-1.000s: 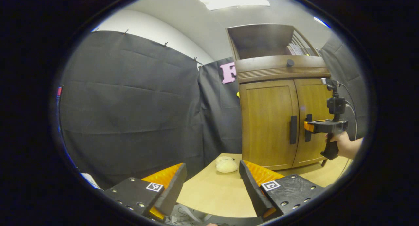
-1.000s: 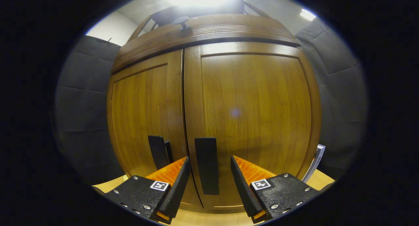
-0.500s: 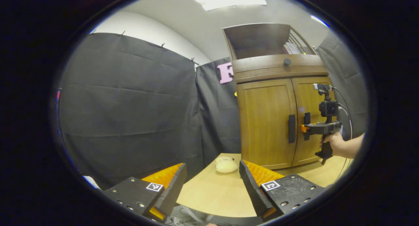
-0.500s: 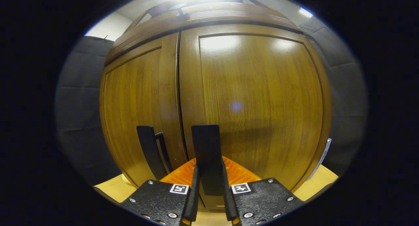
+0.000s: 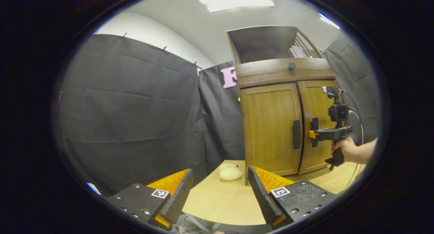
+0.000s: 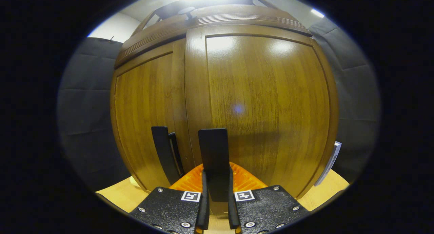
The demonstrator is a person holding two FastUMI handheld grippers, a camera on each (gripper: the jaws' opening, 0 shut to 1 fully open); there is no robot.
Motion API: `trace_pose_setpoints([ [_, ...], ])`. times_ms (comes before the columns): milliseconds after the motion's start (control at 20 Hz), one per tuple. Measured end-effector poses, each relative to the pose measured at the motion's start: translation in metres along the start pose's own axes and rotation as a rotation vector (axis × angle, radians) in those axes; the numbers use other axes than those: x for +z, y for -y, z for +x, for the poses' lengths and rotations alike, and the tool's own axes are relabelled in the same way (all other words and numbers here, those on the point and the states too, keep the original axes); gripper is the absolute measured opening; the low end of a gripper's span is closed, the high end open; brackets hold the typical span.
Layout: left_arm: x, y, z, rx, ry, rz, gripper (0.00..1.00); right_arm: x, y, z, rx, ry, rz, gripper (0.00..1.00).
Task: Open the right door of the double-door shoe cabinet with the right hand, and open the left door with the left hand.
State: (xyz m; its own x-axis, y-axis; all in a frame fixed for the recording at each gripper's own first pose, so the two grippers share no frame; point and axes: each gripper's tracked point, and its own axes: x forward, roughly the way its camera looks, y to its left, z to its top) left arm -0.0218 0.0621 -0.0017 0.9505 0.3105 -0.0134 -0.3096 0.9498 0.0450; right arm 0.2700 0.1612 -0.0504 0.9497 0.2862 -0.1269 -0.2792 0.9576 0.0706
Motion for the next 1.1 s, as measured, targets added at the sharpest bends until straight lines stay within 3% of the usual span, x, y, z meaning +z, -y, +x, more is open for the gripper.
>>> trace_pose_setpoints([
  [50,0.0,0.001,0.001,-0.009,0.005,0.0,0.92,0.0,0.001,-0.006,0.004,-0.002,0.002,0.22],
  [1100,0.009,0.023,0.006,-0.184,0.069,0.014,0.92,-0.009,0.029,-0.105,0.003,0.008,0.014,0.22],
])
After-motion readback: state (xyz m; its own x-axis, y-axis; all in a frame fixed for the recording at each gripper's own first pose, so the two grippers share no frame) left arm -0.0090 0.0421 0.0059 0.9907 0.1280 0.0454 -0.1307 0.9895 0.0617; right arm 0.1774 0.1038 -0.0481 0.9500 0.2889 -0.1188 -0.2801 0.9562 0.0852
